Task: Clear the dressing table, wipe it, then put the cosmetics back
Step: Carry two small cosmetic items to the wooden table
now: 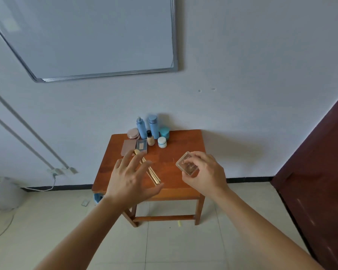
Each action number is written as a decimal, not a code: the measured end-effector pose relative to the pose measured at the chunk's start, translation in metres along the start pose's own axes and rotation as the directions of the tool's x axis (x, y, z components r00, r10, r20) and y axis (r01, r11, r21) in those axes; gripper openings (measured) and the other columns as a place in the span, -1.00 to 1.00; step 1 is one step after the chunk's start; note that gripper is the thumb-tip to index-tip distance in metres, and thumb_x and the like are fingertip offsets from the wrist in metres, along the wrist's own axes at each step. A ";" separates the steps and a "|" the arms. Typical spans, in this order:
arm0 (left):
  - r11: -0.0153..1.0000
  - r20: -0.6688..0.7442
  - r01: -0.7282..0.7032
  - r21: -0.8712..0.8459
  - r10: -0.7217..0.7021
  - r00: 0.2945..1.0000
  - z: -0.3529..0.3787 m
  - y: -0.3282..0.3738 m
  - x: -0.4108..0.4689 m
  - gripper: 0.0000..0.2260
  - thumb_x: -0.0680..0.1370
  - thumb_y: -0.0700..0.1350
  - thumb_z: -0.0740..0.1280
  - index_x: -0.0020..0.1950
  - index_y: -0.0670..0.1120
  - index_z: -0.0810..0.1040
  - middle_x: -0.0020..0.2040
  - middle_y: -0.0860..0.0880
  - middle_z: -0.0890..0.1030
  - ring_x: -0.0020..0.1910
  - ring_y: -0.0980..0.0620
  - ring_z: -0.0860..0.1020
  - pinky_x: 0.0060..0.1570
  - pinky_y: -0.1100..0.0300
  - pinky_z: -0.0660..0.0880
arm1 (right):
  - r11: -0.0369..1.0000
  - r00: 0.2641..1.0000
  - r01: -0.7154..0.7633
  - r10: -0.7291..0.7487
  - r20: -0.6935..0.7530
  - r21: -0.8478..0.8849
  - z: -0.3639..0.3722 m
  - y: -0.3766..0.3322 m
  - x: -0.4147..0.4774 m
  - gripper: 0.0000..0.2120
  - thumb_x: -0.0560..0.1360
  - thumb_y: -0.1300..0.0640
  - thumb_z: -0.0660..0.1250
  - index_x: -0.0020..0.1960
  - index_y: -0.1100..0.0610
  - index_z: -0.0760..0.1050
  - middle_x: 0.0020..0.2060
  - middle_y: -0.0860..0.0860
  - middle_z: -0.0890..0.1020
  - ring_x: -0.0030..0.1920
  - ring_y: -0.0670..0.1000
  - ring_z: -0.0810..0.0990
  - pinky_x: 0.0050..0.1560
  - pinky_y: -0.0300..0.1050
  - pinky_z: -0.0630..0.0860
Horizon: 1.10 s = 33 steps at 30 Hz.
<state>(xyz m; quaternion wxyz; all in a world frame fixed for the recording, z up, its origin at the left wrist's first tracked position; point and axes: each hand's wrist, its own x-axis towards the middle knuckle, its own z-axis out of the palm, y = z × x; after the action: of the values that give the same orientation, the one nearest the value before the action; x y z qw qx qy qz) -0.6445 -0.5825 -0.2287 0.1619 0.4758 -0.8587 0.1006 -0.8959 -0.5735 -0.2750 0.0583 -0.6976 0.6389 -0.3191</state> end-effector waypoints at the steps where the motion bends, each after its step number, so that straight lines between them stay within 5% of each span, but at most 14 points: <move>1: 1.000 0.016 0.007 -0.005 -0.007 1.000 0.008 -0.012 0.008 -0.43 0.37 0.41 0.32 0.14 -0.01 0.59 0.29 -0.09 0.51 0.35 -0.22 0.39 0.10 -0.18 0.51 | 1.000 1.000 0.015 -0.015 0.018 -0.006 0.010 0.002 0.013 -0.63 0.31 -0.10 0.49 0.10 -0.05 0.61 0.17 -0.15 0.56 0.11 -0.08 0.51 -0.10 -0.23 0.53; 12: 0.998 0.357 0.021 -0.056 0.000 0.934 0.134 -0.132 0.100 -0.33 0.39 0.51 0.13 0.24 0.06 0.54 0.36 -0.06 0.49 0.41 -0.17 0.38 0.23 -0.14 0.46 | 0.988 0.974 -0.070 0.098 0.203 -0.140 0.117 0.031 0.133 -0.60 0.34 -0.15 0.46 0.15 -0.11 0.56 0.17 -0.21 0.55 0.12 -0.13 0.51 -0.10 -0.33 0.47; 16: 0.991 0.537 -0.025 -0.129 0.091 0.839 0.178 -0.164 0.132 -0.26 0.42 0.52 0.04 0.45 0.10 0.30 0.56 0.00 0.16 0.56 -0.14 0.01 0.47 -0.16 0.16 | 0.966 0.947 -0.171 0.215 0.239 -0.192 0.150 0.039 0.164 -0.57 0.36 -0.16 0.46 0.20 -0.13 0.53 0.20 -0.20 0.54 0.14 -0.15 0.48 -0.04 -0.38 0.42; 19: 0.982 0.633 -0.132 -0.135 0.188 0.751 0.207 -0.174 0.148 -0.25 0.45 0.49 0.06 0.49 0.06 0.24 0.58 -0.03 0.10 0.57 -0.17 -0.06 0.48 -0.17 0.09 | 0.945 0.910 -0.235 0.297 0.290 -0.229 0.166 0.045 0.168 -0.56 0.39 -0.17 0.45 0.23 -0.14 0.50 0.24 -0.20 0.52 0.18 -0.13 0.48 0.03 -0.30 0.51; 27: 0.921 0.707 -0.322 -0.221 0.379 0.598 0.297 -0.178 0.170 -0.30 0.52 0.39 0.12 0.50 -0.06 0.25 0.57 -0.14 0.08 0.55 -0.25 -0.11 0.47 -0.20 0.05 | 0.910 0.812 -0.319 0.406 0.419 -0.264 0.209 0.078 0.169 -0.57 0.42 -0.14 0.44 0.26 -0.10 0.51 0.28 -0.15 0.52 0.23 -0.09 0.47 0.06 -0.27 0.48; 33: 0.935 0.688 -0.281 -0.216 0.350 0.636 0.333 -0.179 0.168 -0.41 0.58 0.33 0.05 0.46 -0.03 0.35 0.58 -0.14 0.11 0.55 -0.27 -0.12 0.47 -0.20 -0.01 | 0.920 0.807 -0.319 0.390 0.443 -0.228 0.241 0.105 0.190 -0.61 0.41 -0.08 0.45 0.21 -0.07 0.53 0.24 -0.11 0.55 0.19 -0.04 0.51 0.01 -0.17 0.56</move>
<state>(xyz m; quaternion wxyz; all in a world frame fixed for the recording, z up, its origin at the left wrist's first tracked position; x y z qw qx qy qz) -0.6366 -0.9175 -0.4709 -0.1844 0.3118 -0.9263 -0.1038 -0.8643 -0.8473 -0.4461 0.2234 -0.6250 0.7445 -0.0729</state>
